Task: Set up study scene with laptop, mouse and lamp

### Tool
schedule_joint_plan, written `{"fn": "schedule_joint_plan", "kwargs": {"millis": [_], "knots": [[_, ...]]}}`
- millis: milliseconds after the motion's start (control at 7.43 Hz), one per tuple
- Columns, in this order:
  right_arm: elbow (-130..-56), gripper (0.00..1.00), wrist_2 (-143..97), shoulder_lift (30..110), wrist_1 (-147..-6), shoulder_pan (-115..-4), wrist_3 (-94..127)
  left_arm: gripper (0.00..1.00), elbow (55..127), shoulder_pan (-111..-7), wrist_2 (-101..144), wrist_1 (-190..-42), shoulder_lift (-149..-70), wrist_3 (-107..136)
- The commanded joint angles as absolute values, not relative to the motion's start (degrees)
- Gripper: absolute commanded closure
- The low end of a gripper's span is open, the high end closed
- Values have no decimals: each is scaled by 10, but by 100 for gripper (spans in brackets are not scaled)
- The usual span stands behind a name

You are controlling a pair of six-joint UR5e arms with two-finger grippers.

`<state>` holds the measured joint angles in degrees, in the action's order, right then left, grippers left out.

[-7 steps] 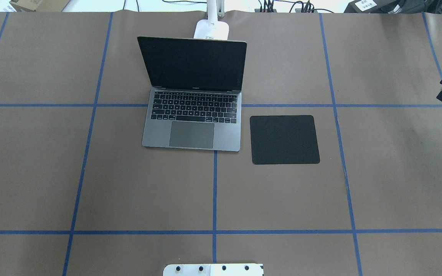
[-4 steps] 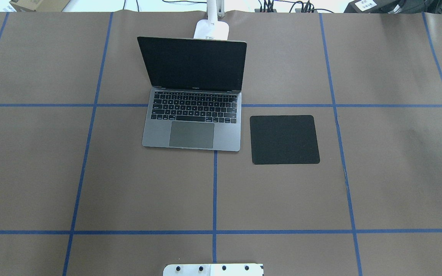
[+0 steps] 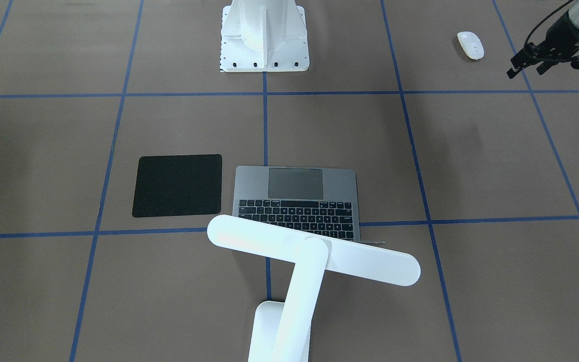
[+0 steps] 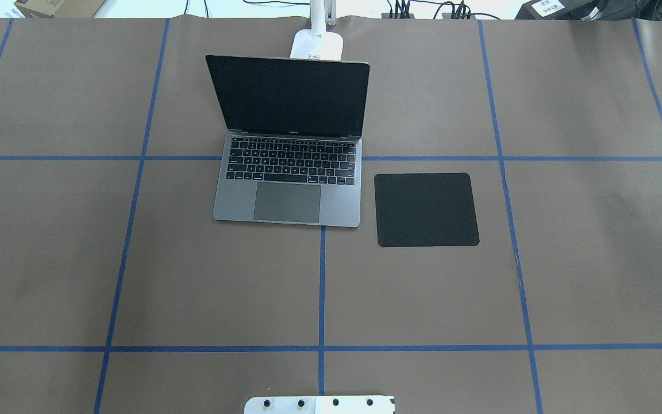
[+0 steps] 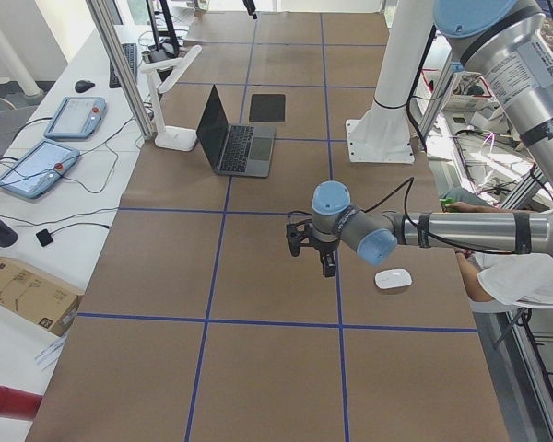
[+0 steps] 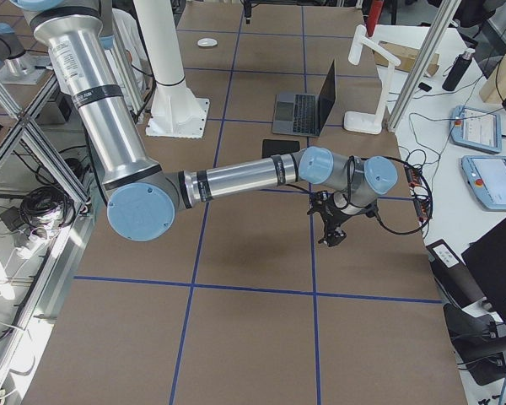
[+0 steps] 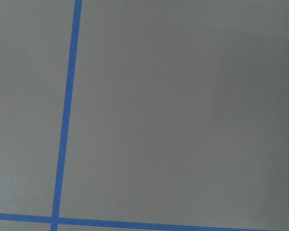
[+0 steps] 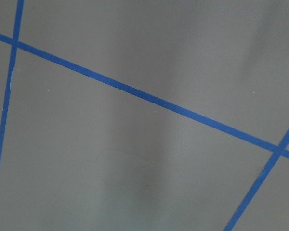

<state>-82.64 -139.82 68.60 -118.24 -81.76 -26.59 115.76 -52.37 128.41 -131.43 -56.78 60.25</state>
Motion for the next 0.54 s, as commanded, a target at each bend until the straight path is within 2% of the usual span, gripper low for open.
{"fn": "schedule_joint_plan", "kwargs": {"millis": [0,269,404], "knots": [[-854,2,-1386,696,-1180,-818,-254,0,1136,-376,1200,-1456,-517,777],[-884,2,-1387,707,-1179,-818,-246,0,1129,-202,1081,-1515,-488,911],[-884,2,-1387,706,-1179,-818,-243,1,1128,-148,1048,-1525,-480,944]]}}
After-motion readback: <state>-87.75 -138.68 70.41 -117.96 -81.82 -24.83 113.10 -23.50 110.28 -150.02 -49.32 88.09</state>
